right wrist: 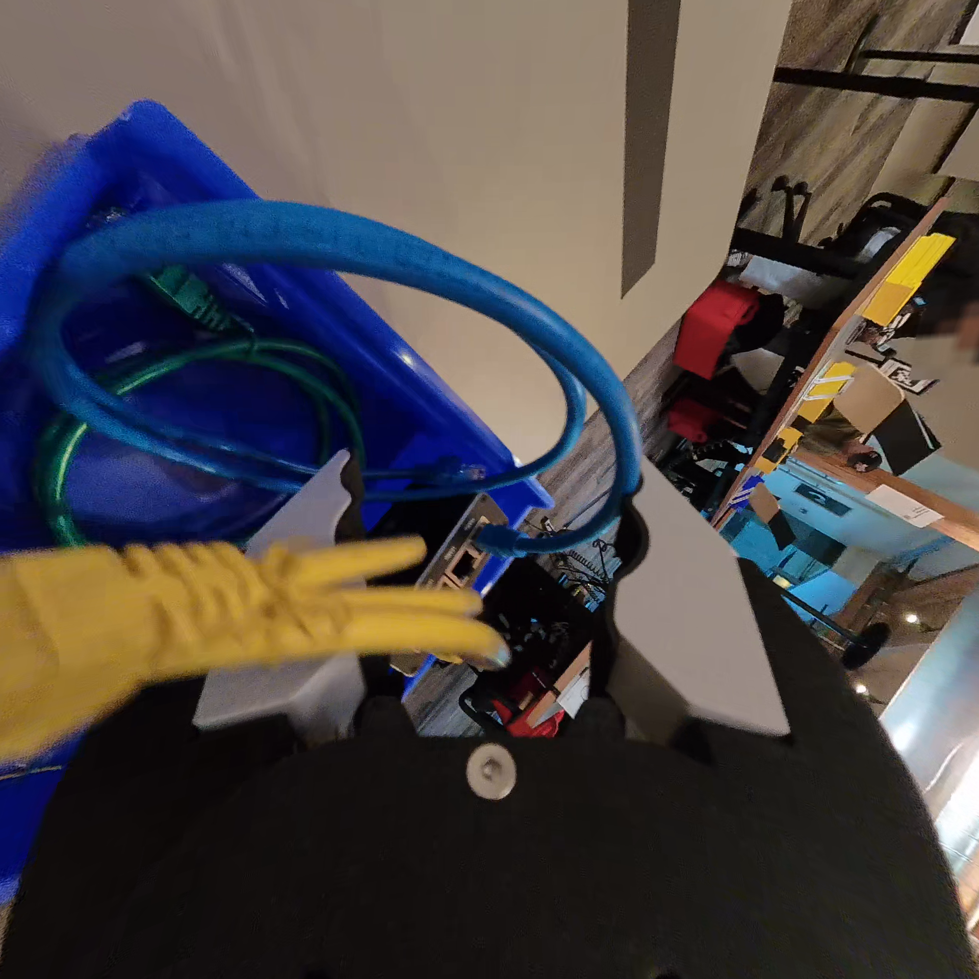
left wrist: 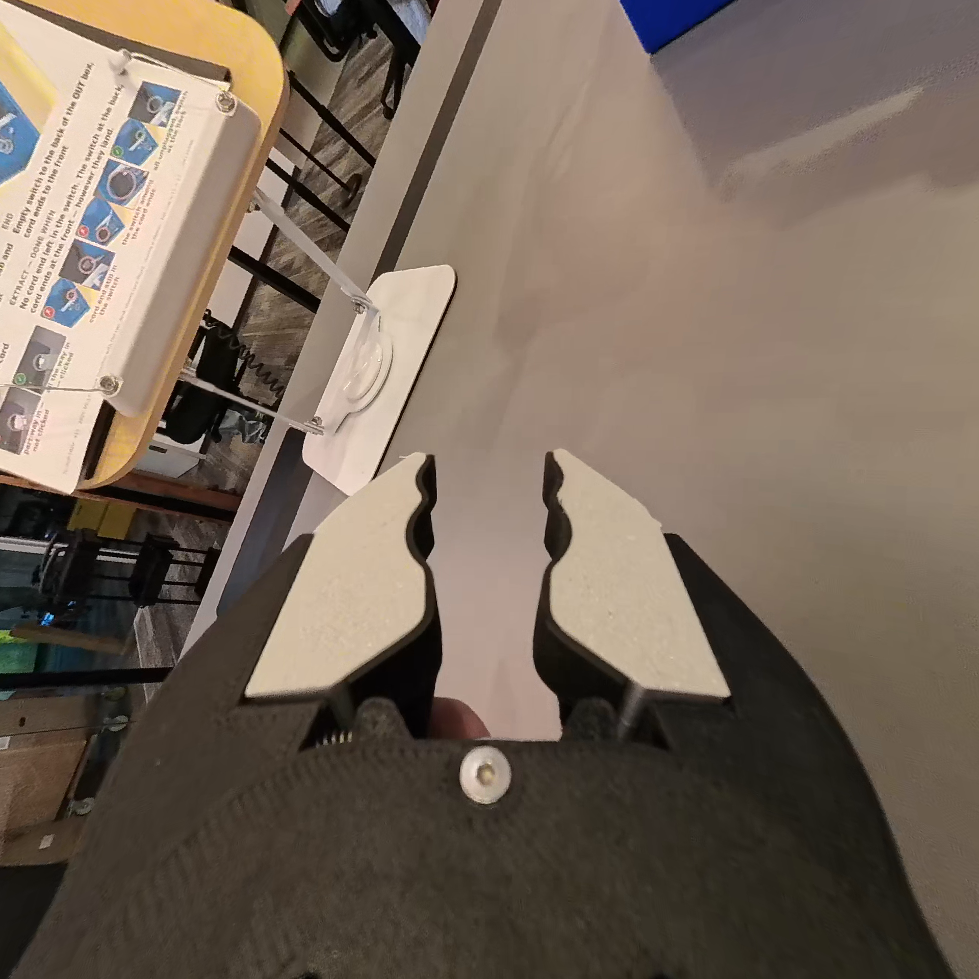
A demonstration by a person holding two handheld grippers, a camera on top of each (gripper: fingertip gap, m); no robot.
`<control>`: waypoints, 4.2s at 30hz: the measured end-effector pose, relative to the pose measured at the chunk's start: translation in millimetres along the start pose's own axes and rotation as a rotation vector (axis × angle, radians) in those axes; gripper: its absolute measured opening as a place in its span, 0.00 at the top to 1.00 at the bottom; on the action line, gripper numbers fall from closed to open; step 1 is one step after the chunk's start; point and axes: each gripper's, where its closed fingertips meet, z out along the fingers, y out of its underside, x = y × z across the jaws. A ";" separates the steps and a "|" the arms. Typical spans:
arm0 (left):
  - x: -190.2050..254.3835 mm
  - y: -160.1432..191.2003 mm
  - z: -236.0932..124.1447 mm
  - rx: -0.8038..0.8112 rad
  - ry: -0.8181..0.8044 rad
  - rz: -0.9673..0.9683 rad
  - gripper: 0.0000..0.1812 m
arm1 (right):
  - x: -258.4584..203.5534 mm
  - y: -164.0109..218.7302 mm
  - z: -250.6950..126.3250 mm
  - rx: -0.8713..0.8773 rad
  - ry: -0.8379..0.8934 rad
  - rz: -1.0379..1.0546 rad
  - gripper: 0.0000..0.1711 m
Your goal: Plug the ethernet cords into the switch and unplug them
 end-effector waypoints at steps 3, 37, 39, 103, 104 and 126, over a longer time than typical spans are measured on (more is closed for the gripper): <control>-1.2 3.1 0.0 -0.004 -0.003 0.001 0.79 | -13.3 2.6 10.1 -0.014 0.010 -0.027 0.26; 12.3 0.3 5.9 -0.016 0.037 0.014 0.78 | 5.5 28.1 -61.3 0.049 -0.185 -0.124 0.47; 12.0 0.1 4.7 -0.019 0.034 0.021 0.78 | 15.5 15.2 -55.9 0.087 -0.142 -0.040 0.51; -143.8 297.2 -310.7 -0.727 -0.534 -0.590 0.39 | -121.3 184.8 8.0 0.372 -0.478 0.697 0.44; -136.3 313.2 -312.5 -0.763 -0.511 -0.633 0.37 | -124.7 182.7 9.8 0.373 -0.493 0.697 0.45; -86.4 347.1 -256.5 -0.493 -0.246 -1.034 0.98 | -142.1 149.7 3.2 0.471 -0.554 0.692 0.86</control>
